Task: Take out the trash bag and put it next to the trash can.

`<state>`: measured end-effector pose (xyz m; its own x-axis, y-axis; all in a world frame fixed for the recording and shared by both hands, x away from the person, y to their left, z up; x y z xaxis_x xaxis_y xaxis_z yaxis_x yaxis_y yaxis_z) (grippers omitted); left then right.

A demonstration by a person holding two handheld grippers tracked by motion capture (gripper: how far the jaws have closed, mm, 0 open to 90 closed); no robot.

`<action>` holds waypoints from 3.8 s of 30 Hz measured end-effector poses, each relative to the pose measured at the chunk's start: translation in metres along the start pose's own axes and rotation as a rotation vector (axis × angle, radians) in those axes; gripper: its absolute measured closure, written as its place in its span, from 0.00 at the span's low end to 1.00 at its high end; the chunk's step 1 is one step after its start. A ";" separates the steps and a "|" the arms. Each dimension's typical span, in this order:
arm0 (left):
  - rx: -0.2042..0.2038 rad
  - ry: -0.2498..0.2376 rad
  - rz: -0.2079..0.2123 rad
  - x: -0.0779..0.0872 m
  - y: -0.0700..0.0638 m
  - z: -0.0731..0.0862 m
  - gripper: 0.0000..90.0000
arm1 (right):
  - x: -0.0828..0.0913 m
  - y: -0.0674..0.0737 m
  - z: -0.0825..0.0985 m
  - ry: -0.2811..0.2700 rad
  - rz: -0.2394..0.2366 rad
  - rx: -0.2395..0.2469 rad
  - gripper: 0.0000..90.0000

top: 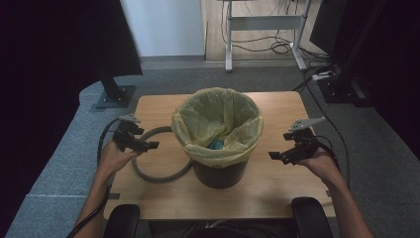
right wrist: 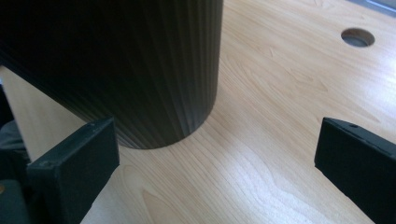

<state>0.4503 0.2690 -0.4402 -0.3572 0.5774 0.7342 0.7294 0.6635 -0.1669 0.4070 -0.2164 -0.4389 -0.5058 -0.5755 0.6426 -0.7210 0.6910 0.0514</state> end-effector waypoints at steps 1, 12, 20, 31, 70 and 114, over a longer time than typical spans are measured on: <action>-0.005 -0.003 0.003 0.002 -0.001 -0.002 0.02 | 0.002 0.001 -0.003 0.000 -0.003 0.003 0.00; -0.070 -0.025 0.028 0.028 -0.022 -0.027 0.03 | 0.020 0.011 -0.030 -0.021 -0.037 0.053 0.00; -0.144 -0.021 0.037 0.043 -0.045 -0.048 0.03 | 0.036 0.024 -0.052 -0.043 -0.086 0.085 0.00; -0.251 -0.025 0.090 0.060 -0.090 -0.078 0.03 | 0.053 0.049 -0.087 -0.058 -0.136 0.157 0.00; -0.454 0.056 0.401 0.031 -0.189 -0.094 0.72 | 0.023 0.136 -0.121 0.025 -0.460 0.356 0.83; -0.291 -0.073 0.189 0.038 -0.138 -0.154 1.00 | 0.013 0.088 -0.152 -0.047 -0.297 0.240 0.55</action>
<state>0.4259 0.1261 -0.2877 -0.2333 0.7164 0.6576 0.9186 0.3842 -0.0927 0.4083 -0.0965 -0.3100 -0.2754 -0.7588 0.5903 -0.9269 0.3724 0.0461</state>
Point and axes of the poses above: each handheld gripper's, and its own axes: x roughly backward along the jaws, z roughly out of its underside, y roughly to its left, the point moved 6 cm from there along -x, roughly forward along the jaws, and after that the axes turned 4 degrees about z, right-handed, at the moved point
